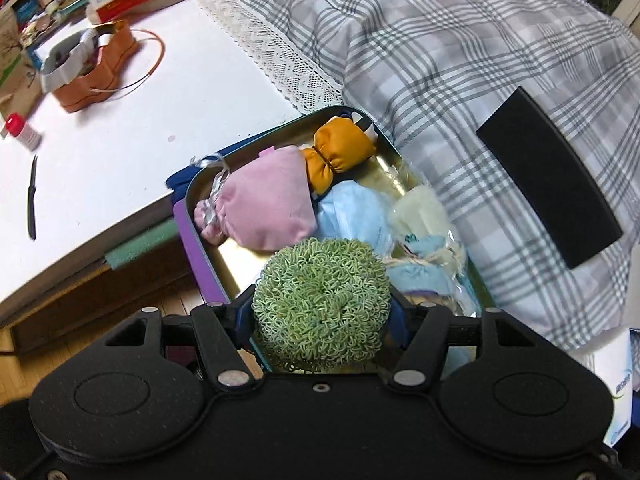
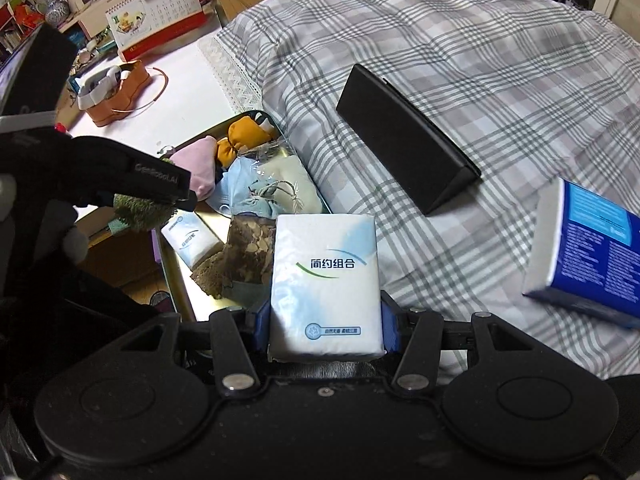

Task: Organize soft objects
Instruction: 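Lower the green scrubber into the tray and open the left tool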

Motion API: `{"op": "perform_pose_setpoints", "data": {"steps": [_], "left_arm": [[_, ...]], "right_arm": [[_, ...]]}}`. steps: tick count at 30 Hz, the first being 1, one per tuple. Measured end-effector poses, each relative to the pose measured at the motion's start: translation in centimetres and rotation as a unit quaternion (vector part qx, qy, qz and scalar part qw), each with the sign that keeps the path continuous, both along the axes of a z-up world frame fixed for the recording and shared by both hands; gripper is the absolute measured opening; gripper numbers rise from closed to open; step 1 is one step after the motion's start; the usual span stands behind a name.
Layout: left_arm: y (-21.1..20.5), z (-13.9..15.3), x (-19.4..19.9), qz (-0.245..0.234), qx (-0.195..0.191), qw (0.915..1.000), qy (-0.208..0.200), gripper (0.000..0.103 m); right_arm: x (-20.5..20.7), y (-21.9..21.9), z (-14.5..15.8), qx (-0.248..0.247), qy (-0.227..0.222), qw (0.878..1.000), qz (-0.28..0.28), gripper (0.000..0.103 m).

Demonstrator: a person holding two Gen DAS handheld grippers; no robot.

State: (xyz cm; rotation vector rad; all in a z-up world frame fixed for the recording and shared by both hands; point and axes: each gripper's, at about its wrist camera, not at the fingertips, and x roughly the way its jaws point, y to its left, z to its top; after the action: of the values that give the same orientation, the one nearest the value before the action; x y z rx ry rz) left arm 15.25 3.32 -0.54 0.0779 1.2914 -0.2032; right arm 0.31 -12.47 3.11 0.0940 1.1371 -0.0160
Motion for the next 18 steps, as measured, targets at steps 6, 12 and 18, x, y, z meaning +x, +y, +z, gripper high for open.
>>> {"op": "perform_pose_setpoints", "data": {"steps": [6, 12, 18], "left_arm": [[-0.3, -0.7, 1.4, -0.009, 0.004, 0.9999, -0.008, 0.071], [0.2, -0.9, 2.2, 0.001, -0.006, 0.9999, -0.011, 0.073], [1.3, -0.8, 1.9, 0.022, 0.004, 0.9993, -0.030, 0.073]], "right_arm": [[1.8, 0.6, -1.3, 0.007, 0.021, 1.000, 0.004, 0.051], [3.1, 1.4, -2.3, 0.012, 0.033, 0.999, 0.011, 0.051], [3.4, 3.4, -3.0, 0.015, 0.040, 0.998, 0.038, 0.051]]}}
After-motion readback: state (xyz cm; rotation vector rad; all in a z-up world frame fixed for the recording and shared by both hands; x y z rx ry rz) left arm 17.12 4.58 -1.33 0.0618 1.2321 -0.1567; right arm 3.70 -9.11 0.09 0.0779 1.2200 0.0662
